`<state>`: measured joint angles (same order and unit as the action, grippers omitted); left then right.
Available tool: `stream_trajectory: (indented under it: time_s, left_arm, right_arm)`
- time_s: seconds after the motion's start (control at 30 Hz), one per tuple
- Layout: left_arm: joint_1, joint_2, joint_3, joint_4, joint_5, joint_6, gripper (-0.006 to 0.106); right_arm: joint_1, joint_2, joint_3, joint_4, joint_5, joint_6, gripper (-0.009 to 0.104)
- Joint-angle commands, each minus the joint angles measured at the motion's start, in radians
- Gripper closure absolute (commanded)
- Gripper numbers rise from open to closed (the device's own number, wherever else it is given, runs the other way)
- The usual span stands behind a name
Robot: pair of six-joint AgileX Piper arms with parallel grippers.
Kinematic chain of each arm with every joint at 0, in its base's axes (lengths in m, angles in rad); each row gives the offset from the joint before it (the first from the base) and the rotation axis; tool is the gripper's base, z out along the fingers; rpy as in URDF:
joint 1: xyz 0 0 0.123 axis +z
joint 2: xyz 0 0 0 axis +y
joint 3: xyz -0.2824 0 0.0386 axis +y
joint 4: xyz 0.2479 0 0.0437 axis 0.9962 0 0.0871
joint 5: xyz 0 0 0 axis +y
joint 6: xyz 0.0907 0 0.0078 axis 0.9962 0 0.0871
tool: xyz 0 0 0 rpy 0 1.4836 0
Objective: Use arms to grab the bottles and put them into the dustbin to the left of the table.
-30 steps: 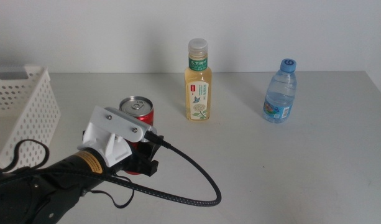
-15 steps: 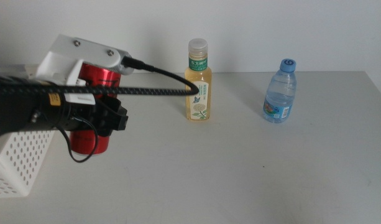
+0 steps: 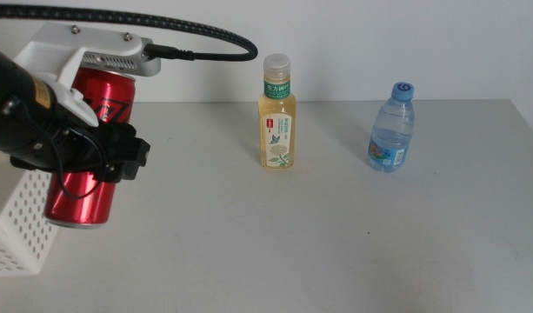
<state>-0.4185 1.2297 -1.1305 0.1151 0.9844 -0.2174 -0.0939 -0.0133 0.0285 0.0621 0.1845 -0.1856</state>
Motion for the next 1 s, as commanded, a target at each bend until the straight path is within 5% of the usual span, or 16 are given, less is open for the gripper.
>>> stream_trajectory:
  time_s: [0.0, 0.3, 0.6, 0.97]
  left_arm:
    - [0.002, 0.009, -0.106, 0.063, 0.045, -0.02, 0.102]
    - [0.092, 0.164, -0.414, 0.127, 0.327, 0.069, 0.102]
    - [0.415, 0.263, -0.506, -0.088, 0.333, 0.232, 0.102]
    - [0.708, 0.43, -0.506, -0.095, 0.29, 0.382, 0.102]
  right_arm:
    - [-0.005, -0.022, -0.01, -0.004, -0.071, -0.008, 0.026]
    - [-0.005, -0.022, -0.01, -0.004, -0.071, -0.008, 0.026]
    - [-0.005, -0.022, -0.01, -0.004, -0.071, -0.008, 0.026]
    - [-0.005, -0.022, -0.01, -0.004, -0.071, -0.008, 0.026]
